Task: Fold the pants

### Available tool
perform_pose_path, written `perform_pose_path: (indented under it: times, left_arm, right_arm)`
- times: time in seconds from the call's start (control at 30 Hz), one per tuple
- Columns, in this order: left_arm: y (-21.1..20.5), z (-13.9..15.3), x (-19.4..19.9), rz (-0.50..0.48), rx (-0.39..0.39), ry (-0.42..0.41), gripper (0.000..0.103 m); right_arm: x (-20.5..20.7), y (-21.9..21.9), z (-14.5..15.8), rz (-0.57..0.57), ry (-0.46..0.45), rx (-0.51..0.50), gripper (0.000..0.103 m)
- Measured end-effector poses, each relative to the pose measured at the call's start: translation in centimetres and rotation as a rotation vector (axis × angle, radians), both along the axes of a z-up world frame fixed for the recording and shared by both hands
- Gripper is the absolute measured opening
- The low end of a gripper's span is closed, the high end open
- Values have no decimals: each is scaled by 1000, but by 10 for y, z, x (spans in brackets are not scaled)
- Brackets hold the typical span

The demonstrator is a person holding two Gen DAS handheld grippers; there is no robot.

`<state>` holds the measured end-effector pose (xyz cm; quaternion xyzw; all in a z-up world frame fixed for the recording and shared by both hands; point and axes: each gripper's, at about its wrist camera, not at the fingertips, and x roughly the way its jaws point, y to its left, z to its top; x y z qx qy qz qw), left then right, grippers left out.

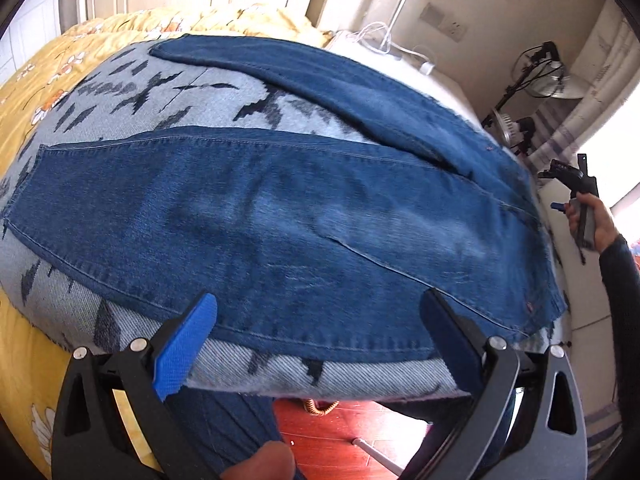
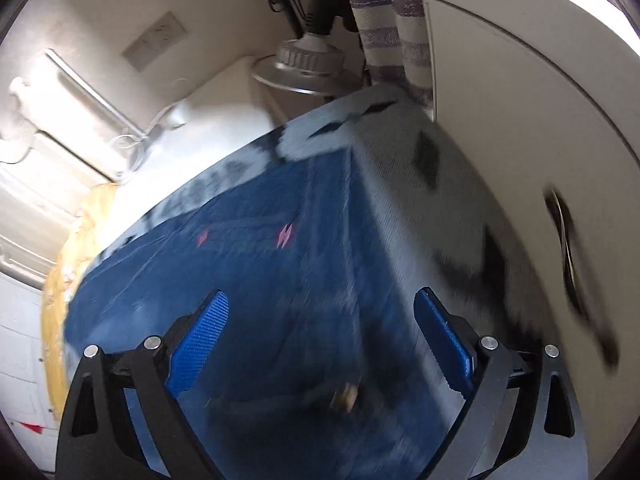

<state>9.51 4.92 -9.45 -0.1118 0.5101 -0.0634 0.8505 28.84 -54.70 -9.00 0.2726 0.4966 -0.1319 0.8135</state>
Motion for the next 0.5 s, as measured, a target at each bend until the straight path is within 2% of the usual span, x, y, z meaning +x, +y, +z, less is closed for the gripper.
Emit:
perform_pose_path:
  times: [0.13,0.37,0.47,0.5]
  left_arm:
    - [-1,-9,15,13,24,28,101]
    - [-2,-11,44,11,51,24,101]
    - [7,-8,61,24,24,20,101]
    - [8,-6,65,26,14,18,101]
  right_arm:
    - [41,-27,-25,-20,72,-18,91]
    - [91,-39,-49,50,95,-20,74]
    - [104,-38,-51,92,78,-43,73]
    - [107,-38,-53,104,74,-44,69]
